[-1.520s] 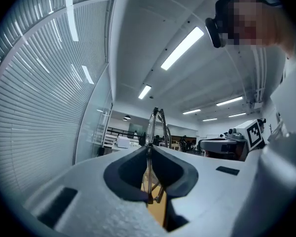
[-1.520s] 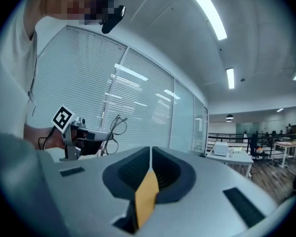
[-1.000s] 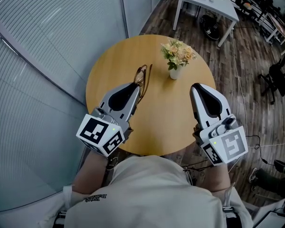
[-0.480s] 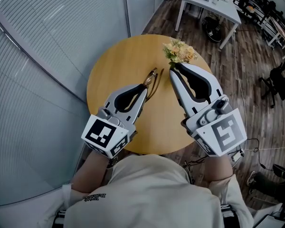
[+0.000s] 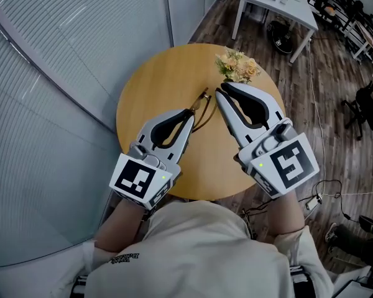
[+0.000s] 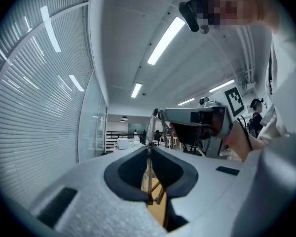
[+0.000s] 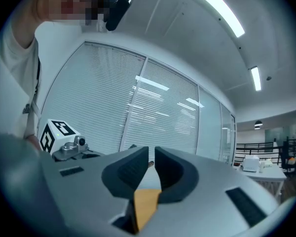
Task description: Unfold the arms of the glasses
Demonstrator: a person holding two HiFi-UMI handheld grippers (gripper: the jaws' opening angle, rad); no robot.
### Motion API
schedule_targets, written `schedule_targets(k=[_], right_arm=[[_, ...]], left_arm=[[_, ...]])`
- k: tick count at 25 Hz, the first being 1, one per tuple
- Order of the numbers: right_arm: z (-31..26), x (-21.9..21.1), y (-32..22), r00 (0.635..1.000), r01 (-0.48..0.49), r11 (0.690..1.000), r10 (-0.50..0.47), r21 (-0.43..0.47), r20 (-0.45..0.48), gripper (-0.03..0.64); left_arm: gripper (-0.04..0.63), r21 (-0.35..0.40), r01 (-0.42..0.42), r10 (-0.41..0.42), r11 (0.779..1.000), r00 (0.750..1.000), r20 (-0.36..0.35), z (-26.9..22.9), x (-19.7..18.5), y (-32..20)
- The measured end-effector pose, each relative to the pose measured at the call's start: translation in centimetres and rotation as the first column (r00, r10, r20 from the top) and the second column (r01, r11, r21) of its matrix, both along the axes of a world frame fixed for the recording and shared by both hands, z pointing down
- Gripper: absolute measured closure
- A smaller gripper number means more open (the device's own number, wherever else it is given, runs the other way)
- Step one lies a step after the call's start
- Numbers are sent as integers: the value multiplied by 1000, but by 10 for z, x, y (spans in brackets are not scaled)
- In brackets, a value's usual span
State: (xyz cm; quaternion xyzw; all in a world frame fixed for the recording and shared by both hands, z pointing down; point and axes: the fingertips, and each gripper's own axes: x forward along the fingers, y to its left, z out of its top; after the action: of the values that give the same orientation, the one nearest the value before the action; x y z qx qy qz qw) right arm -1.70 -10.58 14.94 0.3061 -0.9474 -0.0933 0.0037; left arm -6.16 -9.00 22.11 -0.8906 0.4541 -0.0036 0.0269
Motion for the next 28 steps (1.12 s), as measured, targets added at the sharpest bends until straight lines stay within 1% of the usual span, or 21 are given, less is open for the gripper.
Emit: schedule_targets(k=[3,6,8,10,16,20,24,28], right_arm=[[-2,0,-1,1000,-21,1000,21,-6,-2,581],[3,1,-2,999,-36,999,36,-33,1,581],[8,7,-2,999,-46,998,46,-54,4,581],[15,14,1,998,-55,996,56,-77,6,581],[39,24,16,997,-68,990,64,-125,-36,581],[58,25,22,997,-71,984,64,-161,-51,581],[77,28,31,996,-65,974,51,-216,-69,581],[96,24,37,995,-46,968,24,-246,-93,581]], left_arm=[[552,-9,18,-18,1000,999,-38,-6,-11,-3],[552,-29,55,-58,998,992,-108,-9,-26,-9],[552,-52,75,-83,996,983,-164,-9,-33,-10],[552,-74,90,-103,993,973,-206,-9,-39,-11],[552,-102,131,-155,986,946,-284,-8,-56,-15],[552,-100,135,-159,986,942,-295,-8,-62,-17],[552,-99,140,-164,985,938,-305,-13,-64,-15],[552,-93,131,-153,987,941,-302,-10,-65,-17]])
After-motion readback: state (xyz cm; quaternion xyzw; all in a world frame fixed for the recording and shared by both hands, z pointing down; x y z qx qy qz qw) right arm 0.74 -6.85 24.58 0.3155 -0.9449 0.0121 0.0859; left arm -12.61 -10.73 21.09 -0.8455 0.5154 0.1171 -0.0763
